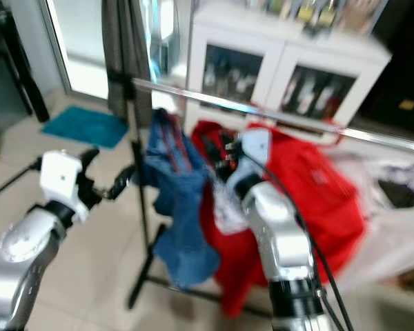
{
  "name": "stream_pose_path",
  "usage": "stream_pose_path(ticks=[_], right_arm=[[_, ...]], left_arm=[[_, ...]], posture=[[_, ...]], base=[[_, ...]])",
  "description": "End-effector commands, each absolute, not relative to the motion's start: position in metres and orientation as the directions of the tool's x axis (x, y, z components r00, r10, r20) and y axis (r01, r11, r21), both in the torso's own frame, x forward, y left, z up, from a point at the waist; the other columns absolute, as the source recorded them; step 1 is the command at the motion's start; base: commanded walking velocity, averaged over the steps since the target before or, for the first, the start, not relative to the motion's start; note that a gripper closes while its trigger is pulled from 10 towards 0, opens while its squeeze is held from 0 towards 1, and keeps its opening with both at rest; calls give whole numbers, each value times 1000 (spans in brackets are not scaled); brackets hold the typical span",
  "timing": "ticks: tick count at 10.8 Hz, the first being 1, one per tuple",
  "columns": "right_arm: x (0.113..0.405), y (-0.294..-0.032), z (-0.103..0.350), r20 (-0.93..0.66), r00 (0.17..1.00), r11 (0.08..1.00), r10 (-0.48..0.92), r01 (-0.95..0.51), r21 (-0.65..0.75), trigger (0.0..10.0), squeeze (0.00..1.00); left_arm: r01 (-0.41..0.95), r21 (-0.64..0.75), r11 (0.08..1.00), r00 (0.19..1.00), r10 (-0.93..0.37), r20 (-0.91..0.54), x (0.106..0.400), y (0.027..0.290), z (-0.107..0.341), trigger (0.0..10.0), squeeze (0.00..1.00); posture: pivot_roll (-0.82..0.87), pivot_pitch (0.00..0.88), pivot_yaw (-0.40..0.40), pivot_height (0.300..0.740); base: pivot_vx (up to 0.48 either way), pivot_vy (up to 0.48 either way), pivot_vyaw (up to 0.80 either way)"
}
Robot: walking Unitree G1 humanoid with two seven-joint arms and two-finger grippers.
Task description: Hang hanger
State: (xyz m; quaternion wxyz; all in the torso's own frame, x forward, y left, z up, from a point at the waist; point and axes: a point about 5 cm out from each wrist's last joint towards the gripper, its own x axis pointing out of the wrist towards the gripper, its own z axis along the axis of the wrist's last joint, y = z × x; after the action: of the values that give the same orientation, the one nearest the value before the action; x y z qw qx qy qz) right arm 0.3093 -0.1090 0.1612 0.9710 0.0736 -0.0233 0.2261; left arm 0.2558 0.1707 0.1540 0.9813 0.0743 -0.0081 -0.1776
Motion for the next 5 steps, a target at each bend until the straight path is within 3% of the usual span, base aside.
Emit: stream_pose_path(ticks=[1,2,3,5], right_arm=[[312,-120,157,38,920,913,390,-391,120,10000,0],[314,-122,157,32,926,917,376,-377,133,10000,0],[322,-123,159,6,931,926,365,-364,98,10000,1000],[340,-124,163,-36,940,940,340,-339,44,10000,1000]], left_arm=[[421,154,894,906,-421,-38,251,158,150,10000,0],[435,158,886,900,-434,-40,250,158,150,10000,0],[444,156,882,896,-442,-47,251,162,151,10000,0],[468,189,863,883,-463,-77,250,171,151,10000,0]], posture=[[1,0,-69,740],[1,0,-70,740],[3,0,-65,740],[13,0,-64,740]], base=[[0,0,0],[0,0,0],[0,0,0],[0,0,0]])
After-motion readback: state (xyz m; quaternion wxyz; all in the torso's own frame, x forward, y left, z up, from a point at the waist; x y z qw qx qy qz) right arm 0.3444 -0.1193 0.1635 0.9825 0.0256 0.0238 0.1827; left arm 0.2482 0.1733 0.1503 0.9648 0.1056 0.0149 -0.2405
